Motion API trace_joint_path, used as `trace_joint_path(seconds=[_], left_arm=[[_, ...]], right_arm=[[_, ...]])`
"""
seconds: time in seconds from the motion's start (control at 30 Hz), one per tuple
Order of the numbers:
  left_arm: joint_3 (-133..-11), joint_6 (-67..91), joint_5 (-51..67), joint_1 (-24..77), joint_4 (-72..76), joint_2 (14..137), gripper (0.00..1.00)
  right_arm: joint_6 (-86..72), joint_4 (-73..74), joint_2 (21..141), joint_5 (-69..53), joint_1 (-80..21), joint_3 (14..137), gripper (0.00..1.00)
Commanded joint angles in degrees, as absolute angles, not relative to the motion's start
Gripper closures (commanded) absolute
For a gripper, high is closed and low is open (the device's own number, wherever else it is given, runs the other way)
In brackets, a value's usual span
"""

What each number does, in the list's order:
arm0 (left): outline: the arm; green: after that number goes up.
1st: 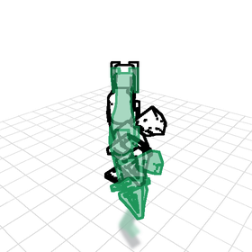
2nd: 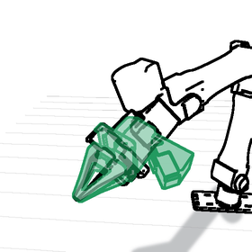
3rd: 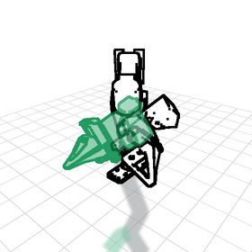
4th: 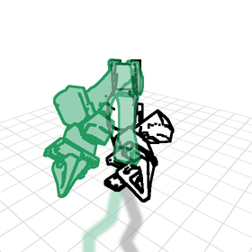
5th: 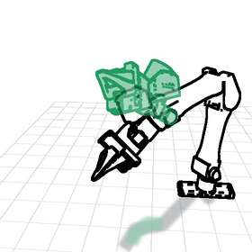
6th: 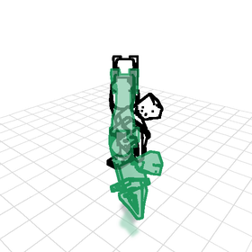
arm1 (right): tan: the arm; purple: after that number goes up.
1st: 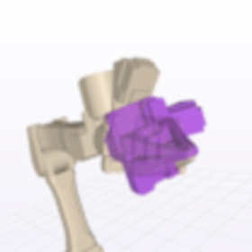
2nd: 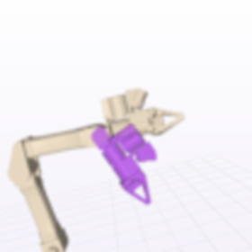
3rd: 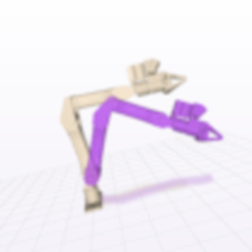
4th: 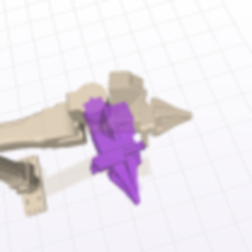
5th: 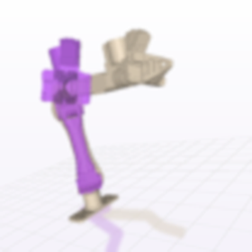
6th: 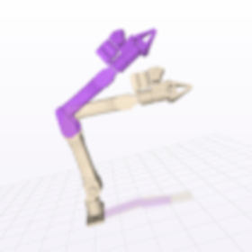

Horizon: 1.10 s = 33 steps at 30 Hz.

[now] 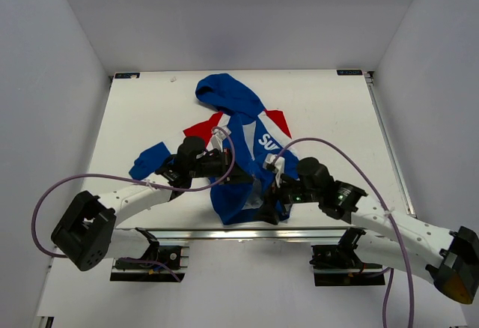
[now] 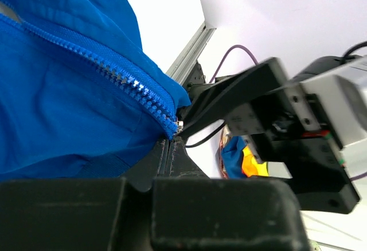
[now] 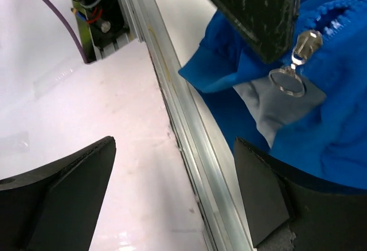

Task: Zip up the jacket

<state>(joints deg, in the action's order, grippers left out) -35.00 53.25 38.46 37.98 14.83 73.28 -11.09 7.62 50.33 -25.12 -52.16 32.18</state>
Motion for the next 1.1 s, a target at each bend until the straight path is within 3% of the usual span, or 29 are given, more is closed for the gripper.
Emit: trace_joint_path(seconds=[0.0, 0.4, 0.87, 1.07], left_arm=[[-36.21, 53.17, 38.94, 37.71, 15.38, 70.75, 1.00], [-36.04, 53.26, 39.02, 37.70, 15.56, 70.40, 1.00], [-35.68, 53.53, 39.20, 37.71, 16.26, 70.84, 1.00], [-35.42, 53.88, 39.29, 37.71, 16.70, 71.19, 1.00]], right_arm=[[-16.07, -3.42, 53.25, -27.25, -52.38, 31.73, 0.12], [-26.27, -16.07, 53.70, -13.45, -51.68, 25.67, 0.11], [-34.53, -34.27, 53.00, -16.26, -49.13, 20.13, 0.11], [-35.16, -35.07, 52.47, -16.96, -49.04, 19.51, 0.13]])
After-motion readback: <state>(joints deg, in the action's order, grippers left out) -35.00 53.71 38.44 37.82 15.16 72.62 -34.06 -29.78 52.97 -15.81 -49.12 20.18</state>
